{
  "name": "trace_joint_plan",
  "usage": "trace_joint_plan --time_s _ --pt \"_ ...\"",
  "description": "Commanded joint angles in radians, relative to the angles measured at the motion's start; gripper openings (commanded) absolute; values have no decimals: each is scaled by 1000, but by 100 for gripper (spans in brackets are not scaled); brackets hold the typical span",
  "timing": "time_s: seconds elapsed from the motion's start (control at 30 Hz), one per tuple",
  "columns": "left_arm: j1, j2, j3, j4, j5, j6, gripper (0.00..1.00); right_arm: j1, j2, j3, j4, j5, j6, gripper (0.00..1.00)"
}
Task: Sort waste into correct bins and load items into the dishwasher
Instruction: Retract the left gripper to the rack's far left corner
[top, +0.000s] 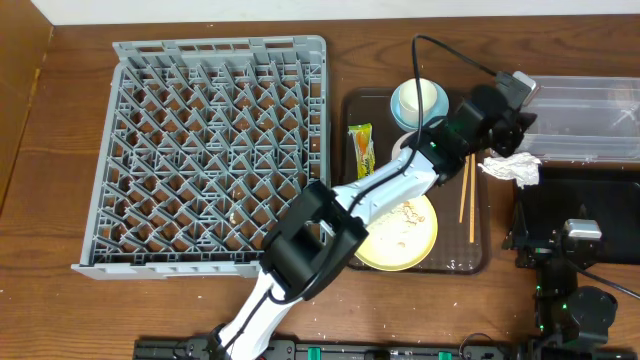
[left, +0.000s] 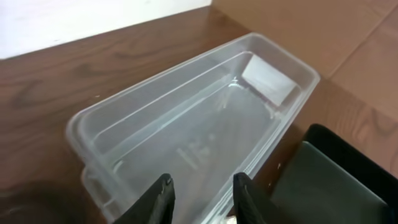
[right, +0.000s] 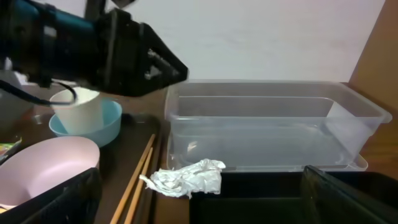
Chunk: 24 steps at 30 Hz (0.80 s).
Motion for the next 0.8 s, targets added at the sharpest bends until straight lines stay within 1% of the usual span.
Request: trace_joint_plan --time_s 0.0,0.1,0.27,0.3,0.33,0.37,0.43,0.57,0.63,0.73,0.77 --pt "53 -115 0 -60 -13 10 33 -6 -5 -1 -5 5 -11 99" --pt "87 -182 0 -153 -13 10 33 -6 -5 -1 -5 5 -11 99" --pt "170 -324 0 -388 -13 11 33 -6 -5 -1 -5 5 -11 99" --pt "188 -349 0 -431 -13 11 39 -6 -5 -1 -5 5 -11 99" --pt "211 -376 0 -480 -13 11 48 -6 -5 -1 -5 5 -11 99" --pt "230 -398 0 -517 -13 11 51 -6 -5 -1 -5 5 -11 99" --pt "297 -454 0 -638 -14 11 57 -6 -5 -1 -5 5 -11 99" --pt "441 -517 0 -853 -85 -5 62 -6 -5 -1 -5 5 -11 99" --pt "527 -537 0 -950 -134 -54 64 -6 -5 -1 -5 5 -11 99" --pt "656 -551 0 -1059 -168 -114 65 -6 -5 -1 -5 5 -11 99" --pt "698 -551 0 -1084 -168 -129 68 -6 -5 -1 -5 5 -11 99"
